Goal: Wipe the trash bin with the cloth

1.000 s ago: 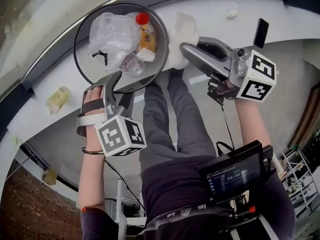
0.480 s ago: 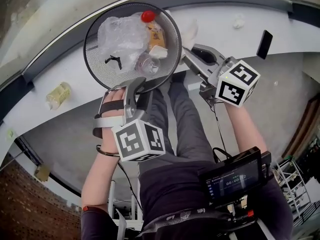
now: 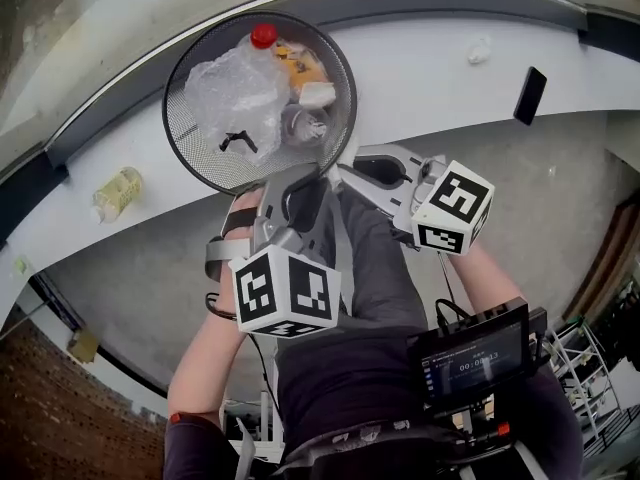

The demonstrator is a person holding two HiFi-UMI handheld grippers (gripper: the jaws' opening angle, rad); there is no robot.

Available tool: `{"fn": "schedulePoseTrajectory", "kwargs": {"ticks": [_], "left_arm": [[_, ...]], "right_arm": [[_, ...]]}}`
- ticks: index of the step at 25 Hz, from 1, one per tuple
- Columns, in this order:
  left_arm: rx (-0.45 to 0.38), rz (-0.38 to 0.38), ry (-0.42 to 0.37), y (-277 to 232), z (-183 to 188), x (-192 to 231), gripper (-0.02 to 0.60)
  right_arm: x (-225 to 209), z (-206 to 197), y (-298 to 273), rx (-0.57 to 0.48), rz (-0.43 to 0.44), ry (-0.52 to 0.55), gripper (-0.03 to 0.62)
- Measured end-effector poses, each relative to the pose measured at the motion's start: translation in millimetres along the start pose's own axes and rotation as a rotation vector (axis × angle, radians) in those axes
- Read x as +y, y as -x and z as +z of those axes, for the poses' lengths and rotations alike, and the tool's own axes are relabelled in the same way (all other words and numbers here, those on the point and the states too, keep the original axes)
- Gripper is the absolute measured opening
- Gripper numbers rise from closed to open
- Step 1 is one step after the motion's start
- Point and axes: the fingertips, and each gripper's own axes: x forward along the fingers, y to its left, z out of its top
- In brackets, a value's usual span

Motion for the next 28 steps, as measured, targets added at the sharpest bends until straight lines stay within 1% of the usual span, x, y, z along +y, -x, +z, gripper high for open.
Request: {"fn": "schedulePoseTrajectory", "kwargs": {"ticks": [2, 3, 4, 5, 6, 7, 8, 9, 10, 11, 13, 14, 16, 18, 20, 22, 24, 26, 27, 28], "left_arm": [[0.028, -0.028, -0.054, 11.5, -7.5, -2.0, 0.071], [0.064, -0.028, -0.098, 18.0, -14.8, 0.4, 0.118], [0.118, -0.017, -0.154, 22.6, -25.5, 5.0, 0.205], [0.185, 0.002, -0.223, 24.1, -39.2, 11.3, 0.278], [0.255, 0.024, -0.297, 22.3, -53.8, 18.1, 0.296], [0.313, 0.043, -0.364, 18.4, -67.1, 24.6, 0.296], [0.353, 0.059, -0.413, 14.4, -77.0, 29.8, 0.296], [0.372, 0.072, -0.441, 11.2, -82.5, 33.6, 0.295], [0.374, 0.085, -0.45, 9.4, -83.8, 36.5, 0.295], [0.364, 0.098, -0.447, 8.8, -81.6, 39.1, 0.291], [0.326, 0.114, -0.412, 9.4, -71.3, 41.8, 0.211], [0.306, 0.11, -0.386, 9.6, -65.8, 40.4, 0.172], [0.278, 0.095, -0.349, 8.6, -57.3, 34.3, 0.165], [0.261, 0.097, -0.329, 7.5, -51.7, 30.5, 0.132], [0.243, 0.111, -0.297, 7.4, -47.5, 28.5, 0.127], [0.223, 0.117, -0.266, 6.5, -43.1, 23.7, 0.119], [0.191, 0.107, -0.213, 5.7, -35.9, 17.8, 0.099], [0.151, 0.099, -0.132, 4.1, -24.8, 12.7, 0.081], [0.133, 0.106, -0.106, 2.7, -18.5, 10.5, 0.076], [0.121, 0.116, -0.098, 0.9, -12.9, 8.1, 0.072]], "right_arm": [[-7.5, 7.7, 5.1, -0.013, -0.032, 0.02, 0.018], [-15.1, 15.0, 10.2, -0.036, -0.058, 0.009, 0.018], [-25.1, 25.2, 17.4, -0.075, -0.087, -0.026, 0.018], [-36.7, 37.7, 26.0, -0.128, -0.112, -0.08, 0.018], [-48.3, 51.2, 34.9, -0.185, -0.133, -0.136, 0.018], [-58.5, 63.7, 42.5, -0.232, -0.153, -0.173, 0.018], [-66.7, 73.6, 47.2, -0.26, -0.175, -0.18, 0.018], [-72.7, 79.9, 48.5, -0.266, -0.199, -0.159, 0.018], [-77.1, 82.7, 46.4, -0.253, -0.22, -0.123, 0.018], [-80.6, 82.1, 41.9, -0.228, -0.236, -0.084, 0.018], [-84.3, 71.4, 29.8, -0.157, -0.252, -0.017, 0.018], [-83.4, 62.5, 23.9, -0.118, -0.25, 0.007, 0.018], [-76.1, 46.0, 14.9, -0.067, -0.231, 0.023, 0.018], [-67.8, 37.4, 11.1, -0.068, -0.201, -0.007, 0.018], [-56.8, 27.6, 8.2, -0.061, -0.16, -0.034, 0.018], [-41.0, 11.7, 3.8, -0.021, -0.125, -0.026, 0.018], [-23.6, -0.6, -2.4, 0.006, -0.087, -0.02, 0.018], [-8.8, -6.8, -8.5, 0.021, -0.049, -0.009, 0.018], [-3.3, -8.9, -10.9, 0.029, -0.034, 0.0, 0.018], [0.4, -10.9, -12.7, 0.036, -0.023, 0.006, 0.018]]}}
